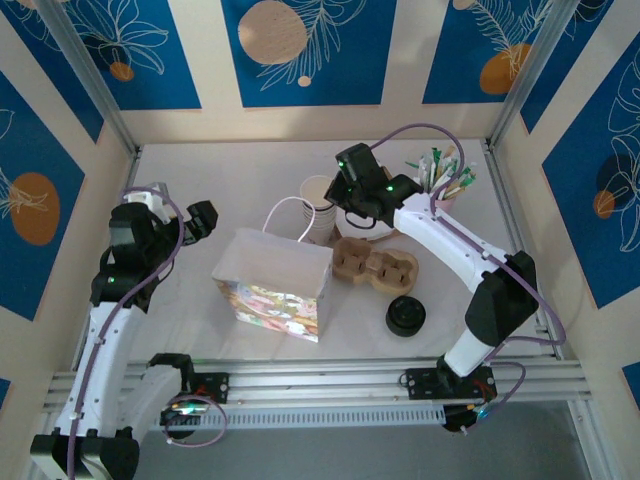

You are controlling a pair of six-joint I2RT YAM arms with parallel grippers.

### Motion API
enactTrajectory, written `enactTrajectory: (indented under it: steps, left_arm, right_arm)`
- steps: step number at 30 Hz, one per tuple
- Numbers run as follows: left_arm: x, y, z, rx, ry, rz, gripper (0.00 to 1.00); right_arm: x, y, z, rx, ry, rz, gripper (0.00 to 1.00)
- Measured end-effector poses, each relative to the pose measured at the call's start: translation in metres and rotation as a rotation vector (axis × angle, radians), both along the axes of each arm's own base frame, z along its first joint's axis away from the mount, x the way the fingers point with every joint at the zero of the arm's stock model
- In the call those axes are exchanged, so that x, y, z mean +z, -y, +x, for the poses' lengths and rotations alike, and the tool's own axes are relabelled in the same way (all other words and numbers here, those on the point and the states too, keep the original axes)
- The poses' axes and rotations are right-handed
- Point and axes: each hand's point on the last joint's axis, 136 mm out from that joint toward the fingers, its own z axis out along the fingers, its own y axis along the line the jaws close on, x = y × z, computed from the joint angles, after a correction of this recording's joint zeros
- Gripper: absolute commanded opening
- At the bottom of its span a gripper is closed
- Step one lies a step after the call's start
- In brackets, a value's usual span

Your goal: Pack the takeout coffee

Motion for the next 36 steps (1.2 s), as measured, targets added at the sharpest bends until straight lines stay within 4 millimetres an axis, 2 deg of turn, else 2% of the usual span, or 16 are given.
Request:
enactTrajectory:
  steps: [6,9,18,24,28,32,36]
  left_arm:
    - [0.0,0.0,0.0,0.0,-0.001,0.0,0.99]
    - [0.0,0.0,0.0,0.0,-0.001,0.0,0.99]
    - [0.0,-0.001,0.0,0.007,-0.001,0.004,0.99]
    - [-0.002,-0.002,0.001,0.01,-0.006,0.004,0.99]
    - [-0.002,-0.002,0.001,0.012,-0.008,0.001,0.98]
    - [-0.003,-0.002,0.002,0.013,-0.012,-0.001,0.98]
    - [-0.006,-0.002,0.002,0.013,-0.024,0.0,0.98]
  right_arm:
    - [0.002,0.001,-0.001,-0.002,0.003,-0.001,0.0]
    - [0.01,0.003,-0.002,-0.004,0.019,0.008,0.0]
    - [0.065,0.015,-0.016,-0.004,0.133,0.073,0.0]
    - [0.102,0.03,-0.028,-0.017,0.223,0.096,0.0]
    - [0.131,0.046,-0.042,-0.026,0.297,0.11,0.0]
    - [0.161,0.066,-0.066,-0.031,0.372,0.129,0.0]
    - [0.171,0.087,-0.093,-0.028,0.397,0.13,0.0]
